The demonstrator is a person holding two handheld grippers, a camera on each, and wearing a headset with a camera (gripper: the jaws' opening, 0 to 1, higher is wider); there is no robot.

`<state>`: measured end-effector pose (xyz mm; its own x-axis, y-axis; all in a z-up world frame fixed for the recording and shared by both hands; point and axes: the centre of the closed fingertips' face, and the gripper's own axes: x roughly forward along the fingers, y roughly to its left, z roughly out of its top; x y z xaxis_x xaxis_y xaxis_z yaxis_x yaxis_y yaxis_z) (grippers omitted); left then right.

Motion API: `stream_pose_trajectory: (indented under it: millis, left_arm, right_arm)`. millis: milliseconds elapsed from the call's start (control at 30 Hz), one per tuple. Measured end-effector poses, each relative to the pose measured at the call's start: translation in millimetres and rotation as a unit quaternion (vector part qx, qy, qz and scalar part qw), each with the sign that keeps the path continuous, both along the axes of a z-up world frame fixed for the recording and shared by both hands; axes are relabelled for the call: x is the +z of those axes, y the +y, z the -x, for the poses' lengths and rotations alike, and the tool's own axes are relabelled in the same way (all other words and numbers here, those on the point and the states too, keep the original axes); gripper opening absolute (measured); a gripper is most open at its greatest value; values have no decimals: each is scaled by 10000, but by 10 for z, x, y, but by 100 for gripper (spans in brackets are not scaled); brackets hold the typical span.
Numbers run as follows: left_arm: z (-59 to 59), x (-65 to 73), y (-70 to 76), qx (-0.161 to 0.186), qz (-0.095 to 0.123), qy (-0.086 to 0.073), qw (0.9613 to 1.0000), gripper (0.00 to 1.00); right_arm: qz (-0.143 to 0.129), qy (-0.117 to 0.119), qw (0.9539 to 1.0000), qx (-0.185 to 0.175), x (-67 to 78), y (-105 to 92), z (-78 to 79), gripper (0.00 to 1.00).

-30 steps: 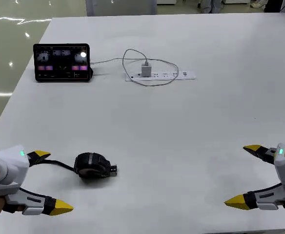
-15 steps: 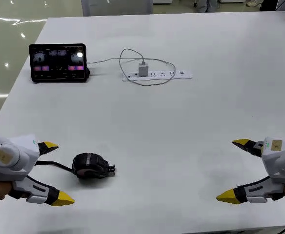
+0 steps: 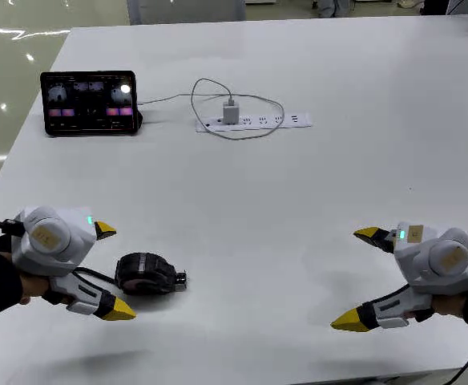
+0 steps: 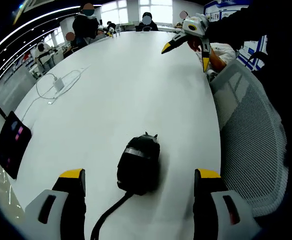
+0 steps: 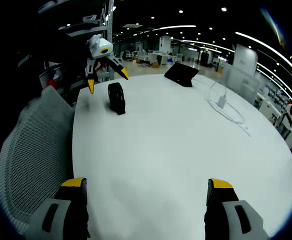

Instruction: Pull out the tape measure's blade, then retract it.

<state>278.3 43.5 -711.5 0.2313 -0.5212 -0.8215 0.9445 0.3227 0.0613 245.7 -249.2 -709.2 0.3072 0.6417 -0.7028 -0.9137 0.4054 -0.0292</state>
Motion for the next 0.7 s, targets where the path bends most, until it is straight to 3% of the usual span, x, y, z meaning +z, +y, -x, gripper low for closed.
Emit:
stream_pose_trajectory:
  millis: [367,700]
  left_arm:
    - [-70,-102,-197,-369,-209,63,9991,81]
    - [-100,-271,-192,-625,-599,115,9962,73]
  right_arm:
    - [-83,-46,9990,448,-135,395,-145,99]
    - [-119,-162,9970,749,-141,759,-266,99]
